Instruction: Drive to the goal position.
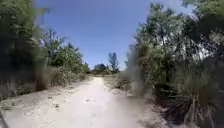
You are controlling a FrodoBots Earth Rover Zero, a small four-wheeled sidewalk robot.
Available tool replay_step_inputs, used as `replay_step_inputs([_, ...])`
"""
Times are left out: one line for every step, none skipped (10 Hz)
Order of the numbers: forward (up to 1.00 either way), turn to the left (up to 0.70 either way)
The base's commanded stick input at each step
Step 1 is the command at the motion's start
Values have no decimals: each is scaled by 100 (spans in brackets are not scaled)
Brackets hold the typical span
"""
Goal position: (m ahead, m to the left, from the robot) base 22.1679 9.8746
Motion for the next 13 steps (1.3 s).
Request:
replay_step_inputs([45, 2])
replay_step_inputs([45, 2])
replay_step_inputs([45, 2])
replay_step_inputs([45, 2])
replay_step_inputs([45, 2])
replay_step_inputs([45, 2])
replay_step_inputs([45, 2])
replay_step_inputs([45, 2])
replay_step_inputs([45, 2])
replay_step_inputs([45, 2])
replay_step_inputs([45, 2])
replay_step_inputs([45, 2])
replay_step_inputs([45, 2])
